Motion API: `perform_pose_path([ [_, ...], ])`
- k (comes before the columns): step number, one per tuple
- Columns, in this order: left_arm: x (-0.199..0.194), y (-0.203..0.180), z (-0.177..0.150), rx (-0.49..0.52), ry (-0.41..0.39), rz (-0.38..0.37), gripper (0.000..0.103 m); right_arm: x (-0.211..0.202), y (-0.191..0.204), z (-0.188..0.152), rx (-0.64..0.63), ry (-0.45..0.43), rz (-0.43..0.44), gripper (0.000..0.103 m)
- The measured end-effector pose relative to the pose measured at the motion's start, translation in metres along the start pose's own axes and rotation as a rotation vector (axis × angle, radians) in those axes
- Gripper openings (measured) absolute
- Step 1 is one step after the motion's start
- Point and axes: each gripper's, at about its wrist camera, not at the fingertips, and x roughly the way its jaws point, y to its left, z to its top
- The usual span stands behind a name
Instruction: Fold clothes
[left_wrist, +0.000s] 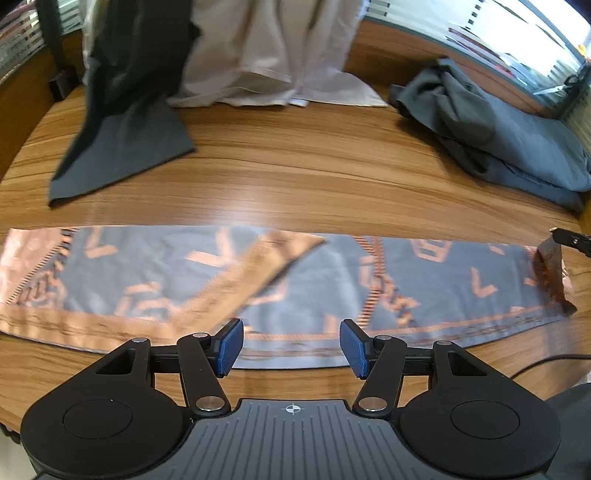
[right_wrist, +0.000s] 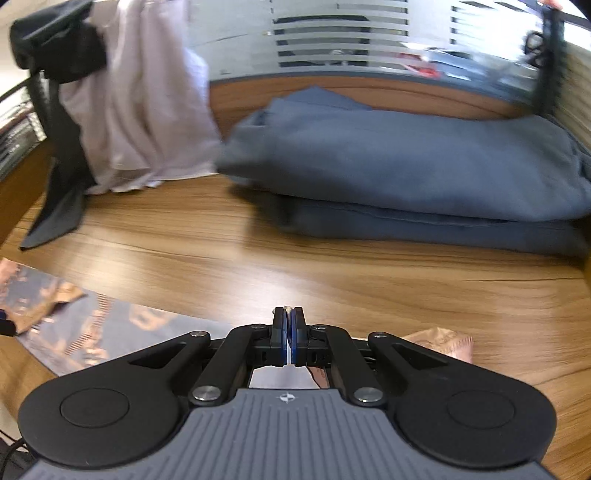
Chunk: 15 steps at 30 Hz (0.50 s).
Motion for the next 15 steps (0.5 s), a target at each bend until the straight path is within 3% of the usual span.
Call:
perform_pose_path([
  [15, -0.021, 0.162, 0.005, 0.089, -0.009, 0.07, 0.061, 0.042, 0.209, -0.007, -0.071, 0.019, 0.087, 0.002],
])
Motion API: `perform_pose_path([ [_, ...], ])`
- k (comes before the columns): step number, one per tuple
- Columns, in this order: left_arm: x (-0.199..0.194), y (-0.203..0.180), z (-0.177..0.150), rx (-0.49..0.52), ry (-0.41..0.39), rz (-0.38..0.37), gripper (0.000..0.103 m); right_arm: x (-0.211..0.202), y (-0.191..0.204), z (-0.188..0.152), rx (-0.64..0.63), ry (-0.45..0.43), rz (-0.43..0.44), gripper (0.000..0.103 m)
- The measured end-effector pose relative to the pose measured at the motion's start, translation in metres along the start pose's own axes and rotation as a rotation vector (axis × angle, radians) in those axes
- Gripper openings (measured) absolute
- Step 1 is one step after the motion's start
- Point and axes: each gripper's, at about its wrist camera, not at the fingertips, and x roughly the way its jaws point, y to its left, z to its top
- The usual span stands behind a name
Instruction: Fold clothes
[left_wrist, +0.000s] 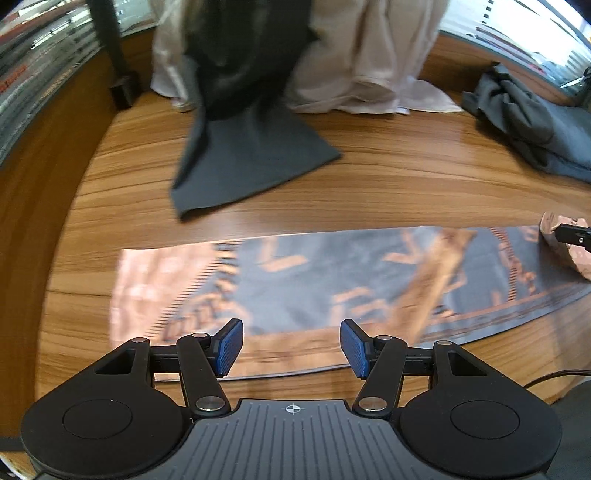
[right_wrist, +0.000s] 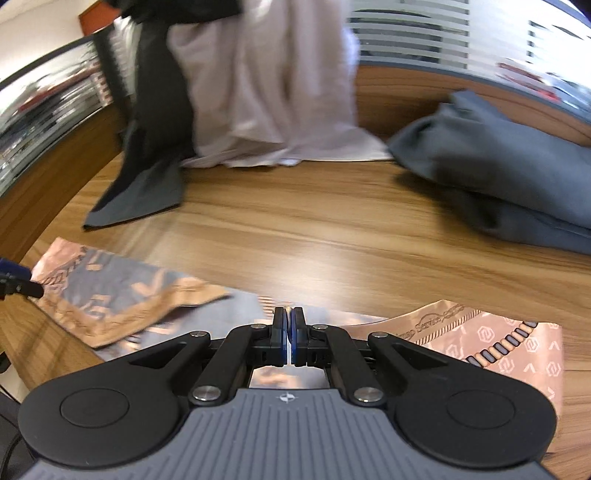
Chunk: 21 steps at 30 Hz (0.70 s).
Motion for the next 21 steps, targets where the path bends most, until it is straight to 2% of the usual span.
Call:
perform_pose_path([
  [6, 0.005, 0.048, -0.001, -0.017, -0.001, 0.011, 0.061, 0.017, 0.065, 0.002, -0.053, 0.03, 0.047, 0.002],
  [12, 0.009, 0.076, -0.001, -0.015, -0.004, -0.004, 0.062, 0.027, 0.114, -0.002, -0.111, 0.069, 0.087, 0.002],
  [21, 0.019, 0.102, -0.002, -0.022, 0.013, -0.024, 0.062, 0.034, 0.147, -0.008, -0.126, 0.091, 0.083, 0.002],
])
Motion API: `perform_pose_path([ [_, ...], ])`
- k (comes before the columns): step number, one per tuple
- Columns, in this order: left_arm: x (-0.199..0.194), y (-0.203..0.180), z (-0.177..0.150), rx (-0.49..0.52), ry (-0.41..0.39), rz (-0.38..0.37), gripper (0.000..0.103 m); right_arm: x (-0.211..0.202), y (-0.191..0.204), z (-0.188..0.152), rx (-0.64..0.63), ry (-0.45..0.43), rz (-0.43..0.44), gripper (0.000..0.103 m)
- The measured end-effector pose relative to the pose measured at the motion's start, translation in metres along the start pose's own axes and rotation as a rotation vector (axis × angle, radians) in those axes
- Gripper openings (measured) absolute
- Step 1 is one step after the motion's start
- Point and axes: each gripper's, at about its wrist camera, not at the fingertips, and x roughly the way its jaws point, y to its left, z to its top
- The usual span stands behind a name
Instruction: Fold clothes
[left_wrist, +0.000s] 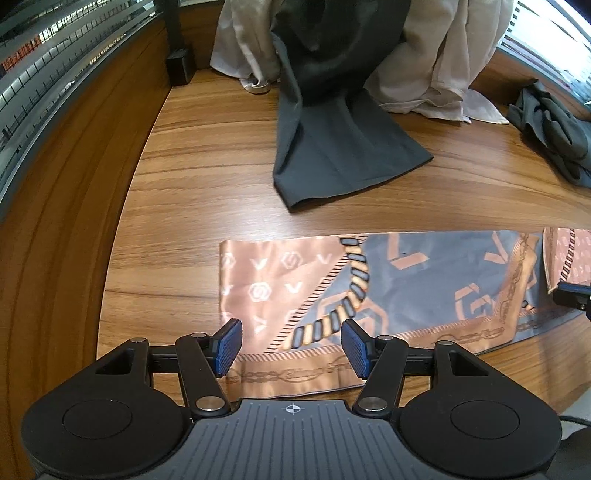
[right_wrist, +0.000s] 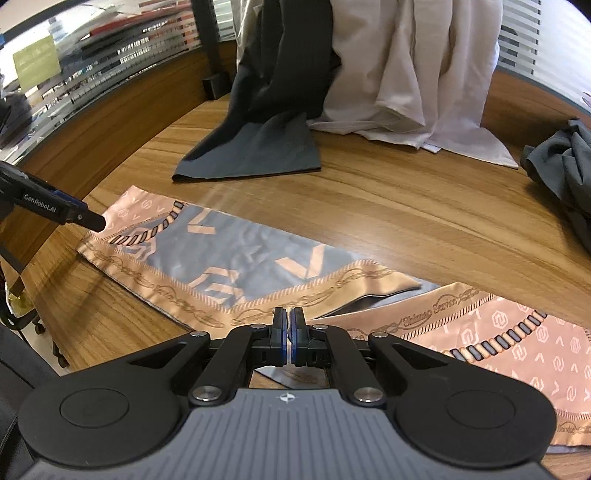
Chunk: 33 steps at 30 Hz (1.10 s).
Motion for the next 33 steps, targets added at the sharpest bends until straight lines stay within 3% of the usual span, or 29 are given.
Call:
perform_pose_path([
  [19, 0.01, 0.023, -0.004, -0.066, 0.006, -0.002, 0.062, 0.025, 0.037, -0.005, -0.05, 0.071, 0.009, 0.007],
  [21, 0.011, 0.025, -0.004, -0.072, 0.007, -0.001, 0.062, 0.025, 0.039, -0.004, -0.049, 0.075, 0.012, 0.028],
  [23, 0.012, 0.027, -0.005, -0.08, 0.009, -0.005, 0.062, 0.025, 0.04, -0.004, -0.047, 0.075, 0.013, 0.041],
  [27, 0.014, 0.03, -0.009, -0.107, 0.014, -0.016, 0.061, 0.014, 0.039, 0.001, -0.034, 0.044, -0.004, 0.05],
  [33, 0.014, 0.04, -0.012, -0.212, -0.02, -0.074, 0.056, 0.0, 0.025, 0.004, 0.022, 0.03, -0.056, 0.05],
])
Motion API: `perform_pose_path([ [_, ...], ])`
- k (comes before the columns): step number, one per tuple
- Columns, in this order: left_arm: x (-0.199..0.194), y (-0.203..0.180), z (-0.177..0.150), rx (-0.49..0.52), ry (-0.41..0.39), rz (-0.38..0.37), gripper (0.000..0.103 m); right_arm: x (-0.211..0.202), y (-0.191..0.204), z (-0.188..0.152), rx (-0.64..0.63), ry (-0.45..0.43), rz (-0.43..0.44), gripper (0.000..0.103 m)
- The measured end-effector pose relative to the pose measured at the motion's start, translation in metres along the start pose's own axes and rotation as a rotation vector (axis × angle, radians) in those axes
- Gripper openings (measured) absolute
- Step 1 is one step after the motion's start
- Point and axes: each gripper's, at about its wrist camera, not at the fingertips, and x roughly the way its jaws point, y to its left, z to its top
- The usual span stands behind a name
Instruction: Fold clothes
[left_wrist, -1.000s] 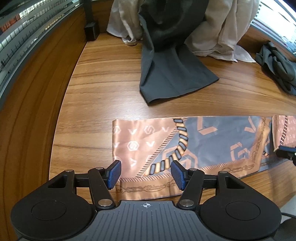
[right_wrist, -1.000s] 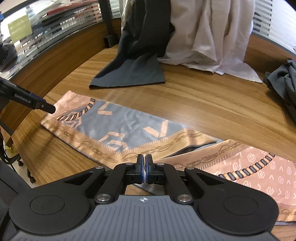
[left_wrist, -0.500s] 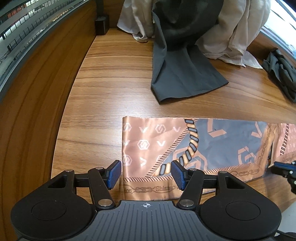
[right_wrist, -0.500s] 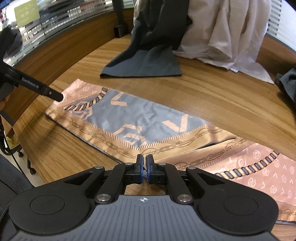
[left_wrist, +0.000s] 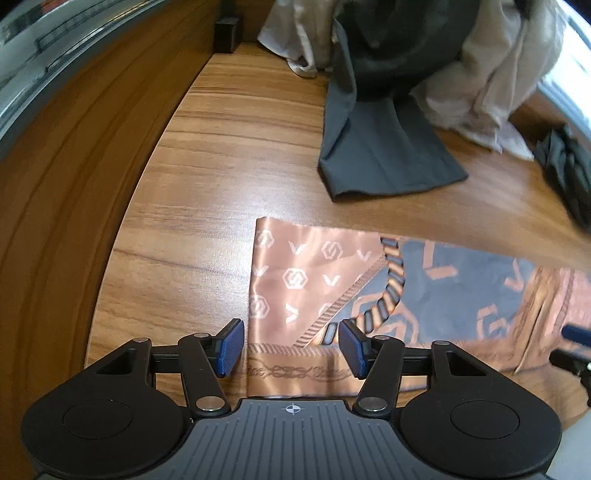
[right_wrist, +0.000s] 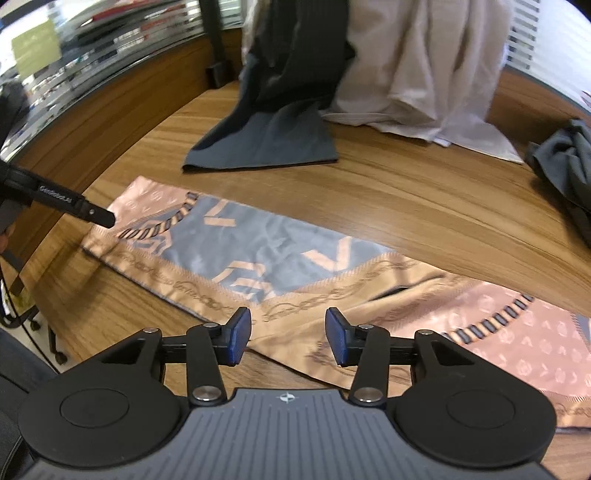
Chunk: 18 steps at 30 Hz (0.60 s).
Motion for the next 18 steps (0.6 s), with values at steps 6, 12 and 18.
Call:
perform_pose_path([
  [6, 0.003, 0.007, 0.003, -0.084, -0.028, 0.02, 0.044, -0.011, -0.012, -0.001, 0.025, -0.011, -0.044, 0.05],
  [12, 0.003, 0.01, 0.003, -0.094, -0.046, 0.007, 0.038, -0.017, -0.018, -0.002, 0.033, -0.011, -0.063, 0.05],
  [18, 0.003, 0.012, 0.002, -0.101, -0.064, -0.009, 0.007, -0.022, -0.024, -0.001, 0.043, -0.013, -0.077, 0.05],
])
